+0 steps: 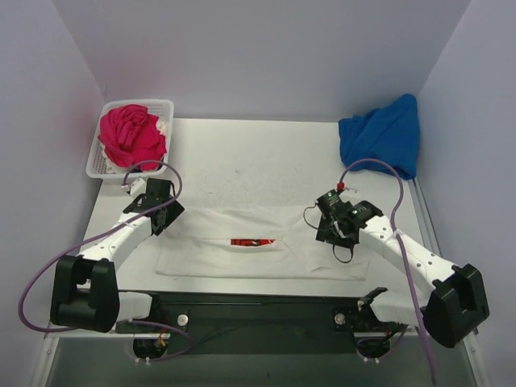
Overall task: Fold and stack the t-shirts
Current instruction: Fold the tshirt
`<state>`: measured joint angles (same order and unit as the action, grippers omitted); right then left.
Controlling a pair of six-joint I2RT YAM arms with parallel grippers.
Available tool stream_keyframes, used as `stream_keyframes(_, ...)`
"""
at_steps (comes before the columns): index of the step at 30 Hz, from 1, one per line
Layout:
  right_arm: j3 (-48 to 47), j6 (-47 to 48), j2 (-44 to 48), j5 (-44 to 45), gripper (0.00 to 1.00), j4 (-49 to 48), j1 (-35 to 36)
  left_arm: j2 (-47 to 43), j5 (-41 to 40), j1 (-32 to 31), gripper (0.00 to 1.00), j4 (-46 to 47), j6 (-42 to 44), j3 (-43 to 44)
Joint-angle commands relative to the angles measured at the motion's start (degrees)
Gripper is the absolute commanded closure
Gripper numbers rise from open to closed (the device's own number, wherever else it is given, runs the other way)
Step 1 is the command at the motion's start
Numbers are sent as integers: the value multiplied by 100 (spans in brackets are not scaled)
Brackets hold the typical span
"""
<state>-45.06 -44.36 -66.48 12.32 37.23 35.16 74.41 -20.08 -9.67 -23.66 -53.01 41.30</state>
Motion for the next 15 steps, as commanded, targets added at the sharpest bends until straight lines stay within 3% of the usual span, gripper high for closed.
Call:
stream_keyframes(1, -441, 76, -549, 605, 51, 302, -684, -155, 161, -35, 26, 265, 221, 177)
stream_keyframes(2, -721, 137, -1247, 727, 51, 215, -999, -155, 223, -26, 26, 283, 265, 159)
stream_keyframes(15, -2041, 595, -3678, -150, 54, -480, -1688, -296, 258, -79, 26, 107, 292, 185)
